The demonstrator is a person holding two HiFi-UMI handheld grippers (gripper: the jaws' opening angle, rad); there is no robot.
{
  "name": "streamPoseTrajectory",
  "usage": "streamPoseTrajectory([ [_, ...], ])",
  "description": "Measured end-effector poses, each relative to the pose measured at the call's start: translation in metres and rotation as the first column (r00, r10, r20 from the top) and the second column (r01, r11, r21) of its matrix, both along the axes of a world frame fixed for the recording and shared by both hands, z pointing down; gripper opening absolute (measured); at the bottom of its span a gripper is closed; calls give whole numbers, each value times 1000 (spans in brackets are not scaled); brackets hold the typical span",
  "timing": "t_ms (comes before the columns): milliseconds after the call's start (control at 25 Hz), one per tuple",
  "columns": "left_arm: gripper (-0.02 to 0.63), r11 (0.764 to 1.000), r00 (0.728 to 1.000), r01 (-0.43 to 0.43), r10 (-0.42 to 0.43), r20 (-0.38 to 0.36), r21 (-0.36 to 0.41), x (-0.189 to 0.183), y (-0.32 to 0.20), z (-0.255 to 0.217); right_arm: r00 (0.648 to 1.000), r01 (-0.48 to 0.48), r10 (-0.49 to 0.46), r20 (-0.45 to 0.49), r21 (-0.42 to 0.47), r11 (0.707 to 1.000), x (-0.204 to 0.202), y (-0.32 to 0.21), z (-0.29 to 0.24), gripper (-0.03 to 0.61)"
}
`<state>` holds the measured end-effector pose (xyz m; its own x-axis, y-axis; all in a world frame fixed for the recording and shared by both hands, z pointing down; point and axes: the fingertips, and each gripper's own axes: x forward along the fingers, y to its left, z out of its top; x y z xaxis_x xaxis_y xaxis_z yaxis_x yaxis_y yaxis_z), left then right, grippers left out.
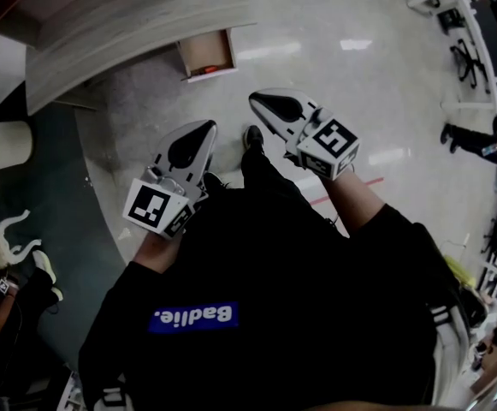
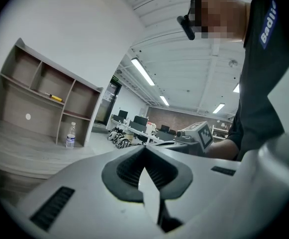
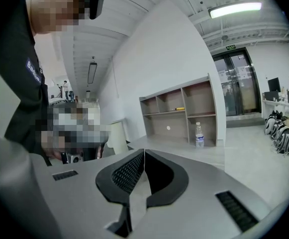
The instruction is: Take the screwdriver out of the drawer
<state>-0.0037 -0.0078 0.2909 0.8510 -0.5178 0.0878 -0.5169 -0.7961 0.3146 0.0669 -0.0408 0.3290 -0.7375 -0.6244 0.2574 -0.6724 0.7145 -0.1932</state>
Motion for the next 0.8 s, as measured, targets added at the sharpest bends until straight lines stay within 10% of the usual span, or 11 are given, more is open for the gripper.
streamPoseTrajectory([
  [800, 2, 954, 957, 288, -284, 56, -87, 15, -122, 42, 937, 334, -341, -78, -85, 939, -8, -129, 92, 32],
])
